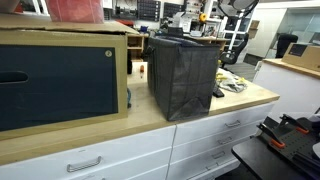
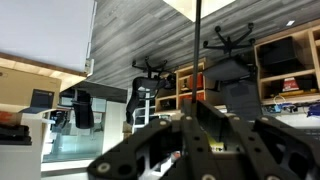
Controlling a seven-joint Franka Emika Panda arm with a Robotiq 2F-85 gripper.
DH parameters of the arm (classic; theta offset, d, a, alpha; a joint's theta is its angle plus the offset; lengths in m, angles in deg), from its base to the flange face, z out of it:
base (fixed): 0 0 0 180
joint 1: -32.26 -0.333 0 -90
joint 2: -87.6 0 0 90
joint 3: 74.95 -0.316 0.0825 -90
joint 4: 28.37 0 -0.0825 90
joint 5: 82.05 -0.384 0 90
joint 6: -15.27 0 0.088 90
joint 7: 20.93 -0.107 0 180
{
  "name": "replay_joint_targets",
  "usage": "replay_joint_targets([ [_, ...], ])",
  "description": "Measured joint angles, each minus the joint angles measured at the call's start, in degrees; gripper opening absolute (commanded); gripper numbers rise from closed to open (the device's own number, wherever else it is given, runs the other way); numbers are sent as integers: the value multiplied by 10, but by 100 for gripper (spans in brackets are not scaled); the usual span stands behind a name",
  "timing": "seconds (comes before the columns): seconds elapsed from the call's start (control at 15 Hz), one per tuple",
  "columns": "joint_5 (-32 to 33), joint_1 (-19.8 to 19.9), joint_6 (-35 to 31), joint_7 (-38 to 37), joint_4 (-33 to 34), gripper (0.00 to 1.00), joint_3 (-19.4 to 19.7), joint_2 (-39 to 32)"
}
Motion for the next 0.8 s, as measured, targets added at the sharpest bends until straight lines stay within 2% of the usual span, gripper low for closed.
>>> replay_joint_targets([
  [0.33, 30, -14, 0, -53, 18, 3, 0, -56],
  [0.8, 96, -15, 1, -69, 25, 3, 6, -100],
])
